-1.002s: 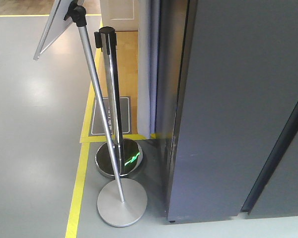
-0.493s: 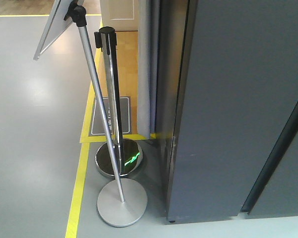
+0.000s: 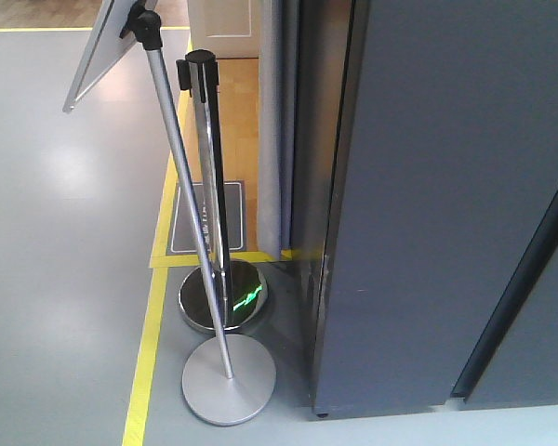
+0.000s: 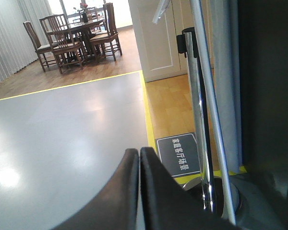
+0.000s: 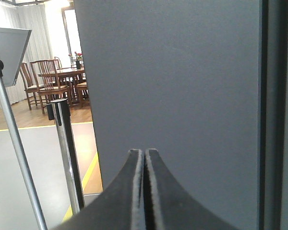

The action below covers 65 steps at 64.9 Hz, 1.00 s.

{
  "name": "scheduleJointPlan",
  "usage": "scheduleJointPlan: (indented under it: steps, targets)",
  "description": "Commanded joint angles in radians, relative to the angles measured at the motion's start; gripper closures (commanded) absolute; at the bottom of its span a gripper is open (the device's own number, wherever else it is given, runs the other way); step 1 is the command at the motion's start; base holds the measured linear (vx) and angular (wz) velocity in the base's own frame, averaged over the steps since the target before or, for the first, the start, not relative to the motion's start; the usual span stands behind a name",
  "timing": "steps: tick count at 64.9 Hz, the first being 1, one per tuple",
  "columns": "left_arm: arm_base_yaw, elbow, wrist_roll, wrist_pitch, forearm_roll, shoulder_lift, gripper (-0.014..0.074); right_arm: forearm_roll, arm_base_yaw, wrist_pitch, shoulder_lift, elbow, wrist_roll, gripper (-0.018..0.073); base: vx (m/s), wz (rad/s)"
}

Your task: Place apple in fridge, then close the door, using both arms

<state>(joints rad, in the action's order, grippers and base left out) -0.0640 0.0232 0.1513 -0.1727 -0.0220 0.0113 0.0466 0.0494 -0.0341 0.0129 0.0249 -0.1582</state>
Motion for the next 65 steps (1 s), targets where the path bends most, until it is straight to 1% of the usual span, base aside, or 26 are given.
scheduleJointPlan:
  steps: [1, 65]
  targets:
    - [0.005, 0.025, -0.002, 0.081, -0.011, 0.015, 0.0603, 0.009, -0.003, -0.080, 0.008, 0.002, 0.008, 0.0561, 0.00, 0.00]
    - [0.005, 0.025, -0.002, 0.081, -0.011, 0.015, 0.0603, 0.009, -0.003, -0.080, 0.008, 0.002, 0.008, 0.0561, 0.00, 0.00]
